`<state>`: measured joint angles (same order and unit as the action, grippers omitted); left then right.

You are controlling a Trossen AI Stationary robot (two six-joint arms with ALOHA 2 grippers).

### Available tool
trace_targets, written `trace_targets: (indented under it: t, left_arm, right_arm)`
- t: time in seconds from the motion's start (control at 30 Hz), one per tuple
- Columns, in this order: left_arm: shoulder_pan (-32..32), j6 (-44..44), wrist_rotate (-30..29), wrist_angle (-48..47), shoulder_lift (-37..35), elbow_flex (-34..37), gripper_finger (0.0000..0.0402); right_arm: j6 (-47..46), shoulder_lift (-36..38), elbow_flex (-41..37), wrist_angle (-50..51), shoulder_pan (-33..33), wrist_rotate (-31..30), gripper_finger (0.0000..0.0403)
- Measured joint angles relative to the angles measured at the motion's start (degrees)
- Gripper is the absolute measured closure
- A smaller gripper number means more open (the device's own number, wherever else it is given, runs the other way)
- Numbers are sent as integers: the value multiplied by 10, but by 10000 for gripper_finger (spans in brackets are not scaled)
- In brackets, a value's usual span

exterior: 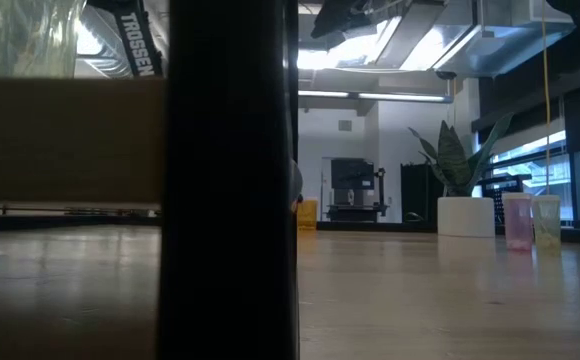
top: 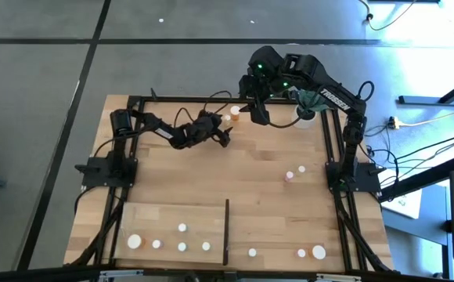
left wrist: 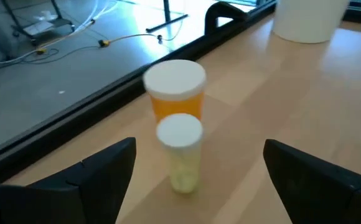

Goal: Pick and place medicine bottles onto shelf by color
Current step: Put the top yellow pill bottle on the shelf aligned with the other yellow pill bottle

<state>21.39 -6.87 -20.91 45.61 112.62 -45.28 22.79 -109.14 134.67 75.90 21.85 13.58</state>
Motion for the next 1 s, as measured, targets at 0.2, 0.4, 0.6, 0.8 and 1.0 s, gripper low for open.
trace_targets:
  t: [0.2, 0.4, 0.6, 0.8, 1.0]
  left_arm:
    - [1, 0, -2, -2, 0, -9, 56]
    - [1, -5, -2, -2, 0, -9, 56]
    - [1, -33, 12, -4, 0, -9, 56]
    - [0, -51, 45, -39, -6, -9, 56]
    - [-6, -50, 51, -92, -56, -9, 56]
  right_arm:
    - [0, 0, 0, 0, 0, 0, 205]
    - [0, 0, 0, 0, 0, 0, 205]
    - [0, 0, 0, 0, 0, 0, 205]
    - [0, 0, 0, 0, 0, 0, 205]
    - [0, 0, 0, 0, 0, 0, 205]
